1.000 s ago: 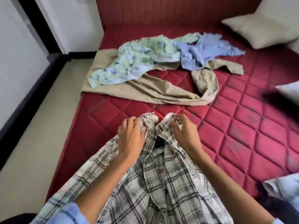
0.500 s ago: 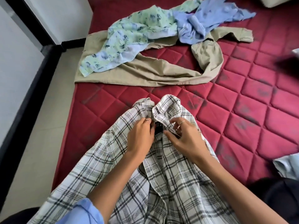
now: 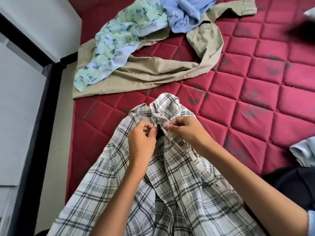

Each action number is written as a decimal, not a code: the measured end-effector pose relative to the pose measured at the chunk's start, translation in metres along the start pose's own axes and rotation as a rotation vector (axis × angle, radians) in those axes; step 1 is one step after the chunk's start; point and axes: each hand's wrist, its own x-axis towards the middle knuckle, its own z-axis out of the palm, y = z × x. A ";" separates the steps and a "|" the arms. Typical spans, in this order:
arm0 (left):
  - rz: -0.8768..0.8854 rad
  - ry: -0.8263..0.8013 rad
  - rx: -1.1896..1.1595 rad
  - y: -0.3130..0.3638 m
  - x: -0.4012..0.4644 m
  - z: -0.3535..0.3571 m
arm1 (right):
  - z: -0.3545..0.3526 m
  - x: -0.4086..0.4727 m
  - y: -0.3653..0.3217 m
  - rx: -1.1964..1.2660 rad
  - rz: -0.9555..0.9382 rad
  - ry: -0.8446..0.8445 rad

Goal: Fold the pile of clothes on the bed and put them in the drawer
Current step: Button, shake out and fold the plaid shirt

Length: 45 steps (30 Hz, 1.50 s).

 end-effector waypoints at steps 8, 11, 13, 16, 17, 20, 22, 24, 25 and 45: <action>0.004 0.038 -0.143 0.020 -0.027 -0.019 | -0.003 -0.010 -0.015 0.023 -0.053 -0.046; 0.020 0.062 -0.161 0.026 -0.035 -0.022 | -0.003 -0.017 -0.018 -0.108 -0.155 0.024; 0.030 0.064 -0.172 0.028 -0.039 -0.023 | -0.002 -0.020 -0.021 -0.165 -0.202 0.023; 0.038 0.063 -0.181 0.031 -0.041 -0.024 | 0.002 -0.027 -0.025 -0.252 -0.283 0.021; 0.036 0.062 -0.188 0.032 -0.042 -0.025 | 0.003 -0.029 -0.025 -0.271 -0.303 0.024; 0.012 0.062 -0.226 0.033 -0.043 -0.025 | 0.005 -0.031 -0.023 -0.298 -0.321 0.043; -0.014 0.062 -0.246 0.035 -0.043 -0.022 | 0.003 -0.029 -0.022 -0.279 -0.315 0.042; -0.036 0.063 -0.266 0.037 -0.043 -0.020 | 0.001 -0.027 -0.020 -0.224 -0.290 0.018; -0.045 0.064 -0.277 0.038 -0.042 -0.019 | 0.001 -0.025 -0.018 -0.173 -0.267 0.008; -0.108 0.110 -0.302 0.038 -0.036 -0.014 | 0.009 -0.031 -0.015 0.506 -0.043 -0.092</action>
